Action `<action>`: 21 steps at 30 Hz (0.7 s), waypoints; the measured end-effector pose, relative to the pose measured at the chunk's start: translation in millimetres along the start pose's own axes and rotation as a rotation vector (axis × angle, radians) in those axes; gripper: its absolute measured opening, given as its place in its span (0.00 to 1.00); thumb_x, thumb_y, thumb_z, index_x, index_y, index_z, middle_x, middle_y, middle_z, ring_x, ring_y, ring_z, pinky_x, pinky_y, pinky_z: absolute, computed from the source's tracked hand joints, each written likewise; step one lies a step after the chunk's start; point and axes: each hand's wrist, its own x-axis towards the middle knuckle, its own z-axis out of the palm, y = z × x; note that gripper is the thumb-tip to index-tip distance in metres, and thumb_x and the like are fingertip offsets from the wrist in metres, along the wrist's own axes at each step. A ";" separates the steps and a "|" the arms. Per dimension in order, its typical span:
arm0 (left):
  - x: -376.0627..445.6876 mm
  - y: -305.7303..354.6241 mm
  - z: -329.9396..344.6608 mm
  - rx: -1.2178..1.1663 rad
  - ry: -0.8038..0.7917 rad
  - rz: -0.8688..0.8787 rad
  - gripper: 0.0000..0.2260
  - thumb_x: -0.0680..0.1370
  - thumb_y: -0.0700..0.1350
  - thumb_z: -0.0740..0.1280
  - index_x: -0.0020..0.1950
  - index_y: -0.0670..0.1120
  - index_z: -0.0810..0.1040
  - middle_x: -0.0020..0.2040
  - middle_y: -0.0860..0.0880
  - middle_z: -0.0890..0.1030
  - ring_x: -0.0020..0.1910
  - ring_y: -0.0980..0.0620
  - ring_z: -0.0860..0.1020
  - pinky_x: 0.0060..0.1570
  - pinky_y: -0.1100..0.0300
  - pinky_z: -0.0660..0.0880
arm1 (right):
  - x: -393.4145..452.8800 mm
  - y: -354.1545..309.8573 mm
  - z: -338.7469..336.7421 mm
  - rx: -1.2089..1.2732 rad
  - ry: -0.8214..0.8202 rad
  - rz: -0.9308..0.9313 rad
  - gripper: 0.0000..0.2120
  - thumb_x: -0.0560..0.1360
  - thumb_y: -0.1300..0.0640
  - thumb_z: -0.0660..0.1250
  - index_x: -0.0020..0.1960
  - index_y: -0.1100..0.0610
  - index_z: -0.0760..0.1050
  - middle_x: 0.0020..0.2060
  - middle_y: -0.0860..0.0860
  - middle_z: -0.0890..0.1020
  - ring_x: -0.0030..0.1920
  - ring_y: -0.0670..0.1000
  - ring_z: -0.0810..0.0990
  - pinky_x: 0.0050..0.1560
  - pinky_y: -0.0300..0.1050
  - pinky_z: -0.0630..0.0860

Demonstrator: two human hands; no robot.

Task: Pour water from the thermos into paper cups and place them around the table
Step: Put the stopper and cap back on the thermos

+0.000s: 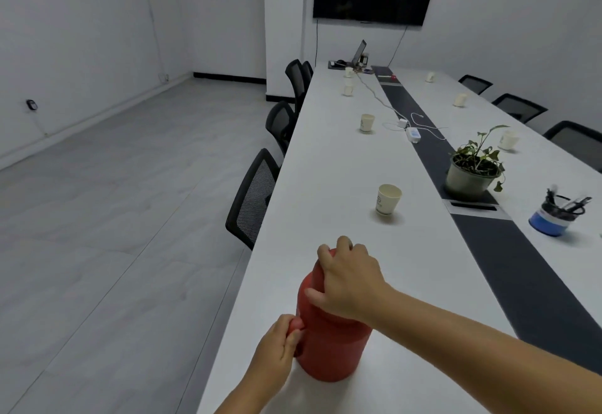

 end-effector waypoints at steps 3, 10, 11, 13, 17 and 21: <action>-0.9 -0.8 -1.9 -0.012 -0.030 -0.005 0.09 0.80 0.39 0.56 0.45 0.53 0.68 0.38 0.54 0.74 0.38 0.53 0.77 0.47 0.58 0.75 | 1.7 25.1 -8.2 0.026 -0.134 -0.226 0.39 0.65 0.37 0.65 0.69 0.48 0.52 0.65 0.56 0.62 0.58 0.60 0.66 0.50 0.50 0.70; 0.6 -6.8 7.8 0.023 0.088 -0.030 0.11 0.79 0.39 0.58 0.43 0.56 0.66 0.40 0.53 0.76 0.38 0.55 0.76 0.42 0.65 0.73 | -4.5 46.2 2.6 0.295 -0.030 -0.353 0.36 0.65 0.41 0.69 0.68 0.43 0.59 0.67 0.52 0.62 0.59 0.55 0.66 0.59 0.46 0.68; 0.5 -6.8 10.2 0.032 0.115 -0.035 0.11 0.79 0.40 0.58 0.43 0.57 0.65 0.42 0.52 0.76 0.39 0.54 0.76 0.41 0.67 0.71 | -8.3 39.0 9.7 0.348 0.039 -0.263 0.35 0.64 0.40 0.69 0.68 0.43 0.60 0.66 0.52 0.63 0.58 0.55 0.66 0.57 0.45 0.67; -0.2 -6.3 15.0 0.052 0.151 -0.034 0.12 0.79 0.40 0.58 0.42 0.57 0.64 0.42 0.52 0.75 0.40 0.54 0.76 0.39 0.69 0.69 | -13.6 21.0 18.8 0.420 0.149 -0.036 0.35 0.64 0.39 0.67 0.68 0.42 0.60 0.66 0.52 0.62 0.57 0.55 0.65 0.55 0.44 0.67; -5.8 -3.1 19.7 0.032 0.154 -0.045 0.11 0.79 0.41 0.57 0.42 0.57 0.65 0.41 0.55 0.75 0.41 0.54 0.76 0.38 0.70 0.69 | -15.9 -0.9 19.5 0.402 0.199 0.164 0.35 0.66 0.38 0.64 0.68 0.44 0.56 0.67 0.52 0.59 0.59 0.57 0.63 0.55 0.47 0.68; -11.2 -4.4 14.1 0.015 0.111 -0.034 0.12 0.79 0.39 0.58 0.43 0.56 0.66 0.39 0.56 0.76 0.39 0.60 0.75 0.38 0.72 0.70 | -10.3 34.0 3.7 0.416 -0.098 -0.158 0.41 0.64 0.41 0.69 0.70 0.42 0.51 0.71 0.49 0.53 0.69 0.54 0.55 0.65 0.48 0.63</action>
